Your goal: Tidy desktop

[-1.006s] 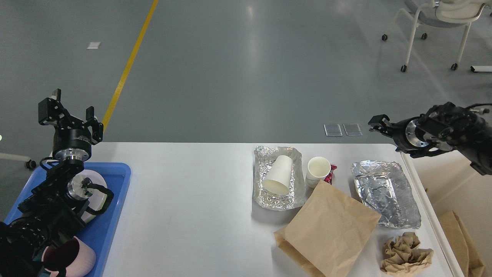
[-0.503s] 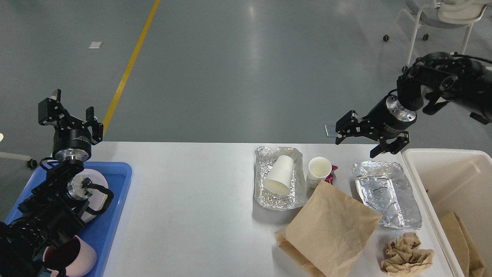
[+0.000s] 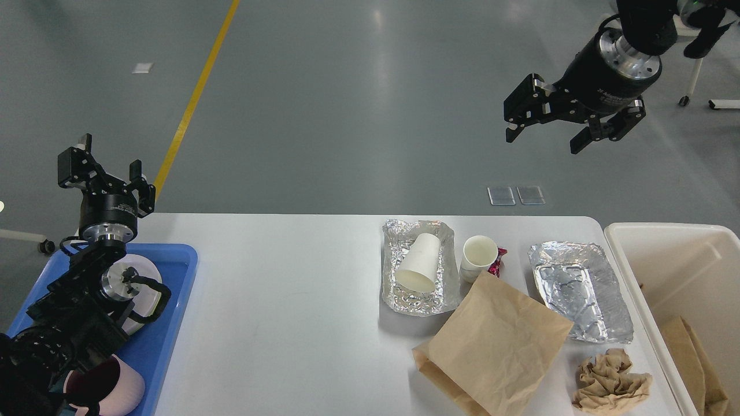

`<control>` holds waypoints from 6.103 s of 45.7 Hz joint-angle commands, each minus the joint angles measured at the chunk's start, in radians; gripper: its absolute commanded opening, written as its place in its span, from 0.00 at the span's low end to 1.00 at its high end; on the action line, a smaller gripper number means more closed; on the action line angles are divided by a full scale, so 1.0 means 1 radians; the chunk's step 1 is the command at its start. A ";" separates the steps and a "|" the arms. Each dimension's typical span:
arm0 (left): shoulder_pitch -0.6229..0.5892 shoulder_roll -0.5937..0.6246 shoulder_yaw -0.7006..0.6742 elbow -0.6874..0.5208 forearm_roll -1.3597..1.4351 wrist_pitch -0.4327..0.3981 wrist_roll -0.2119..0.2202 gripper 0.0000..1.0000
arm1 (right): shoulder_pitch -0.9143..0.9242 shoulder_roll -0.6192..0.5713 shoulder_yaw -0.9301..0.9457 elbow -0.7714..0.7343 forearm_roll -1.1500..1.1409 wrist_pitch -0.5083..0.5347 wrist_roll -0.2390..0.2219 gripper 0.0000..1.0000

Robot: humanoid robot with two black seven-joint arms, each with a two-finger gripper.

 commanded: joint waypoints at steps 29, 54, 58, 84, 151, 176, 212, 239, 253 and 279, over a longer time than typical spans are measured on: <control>0.000 0.000 0.000 0.000 0.000 0.000 0.000 0.97 | -0.614 0.112 0.037 -0.121 -0.004 -0.498 -0.001 0.91; 0.000 0.000 0.000 0.000 0.000 0.000 0.000 0.97 | -0.780 0.171 0.093 -0.300 0.006 -0.574 -0.001 0.78; 0.000 0.000 0.000 0.000 0.000 0.000 0.000 0.97 | -0.803 0.188 0.094 -0.333 0.008 -0.575 -0.001 0.78; 0.000 0.000 0.000 0.000 0.000 0.000 0.000 0.97 | -0.857 0.224 0.111 -0.389 0.008 -0.574 -0.002 0.06; 0.000 0.000 0.000 0.000 0.000 0.000 0.000 0.97 | -0.236 -0.196 0.203 -0.320 0.005 -0.161 0.001 0.00; 0.000 0.000 0.000 0.000 0.000 0.000 0.000 0.97 | -0.851 -0.418 0.215 -0.531 0.009 -0.569 0.001 0.00; 0.000 0.000 0.000 0.000 0.000 0.000 0.000 0.97 | -1.021 -0.359 0.220 -0.495 0.008 -0.856 0.005 1.00; 0.000 0.000 0.000 0.000 0.000 0.000 0.000 0.97 | -0.230 -0.027 -0.078 0.006 -0.012 -0.454 0.002 1.00; 0.000 0.000 0.000 0.000 0.000 0.000 0.000 0.97 | 0.059 -0.042 -0.085 0.285 -0.003 -0.095 0.005 1.00; 0.000 0.000 0.000 0.000 0.000 0.000 0.000 0.97 | -0.312 -0.131 -0.062 0.367 -0.006 -0.291 0.002 1.00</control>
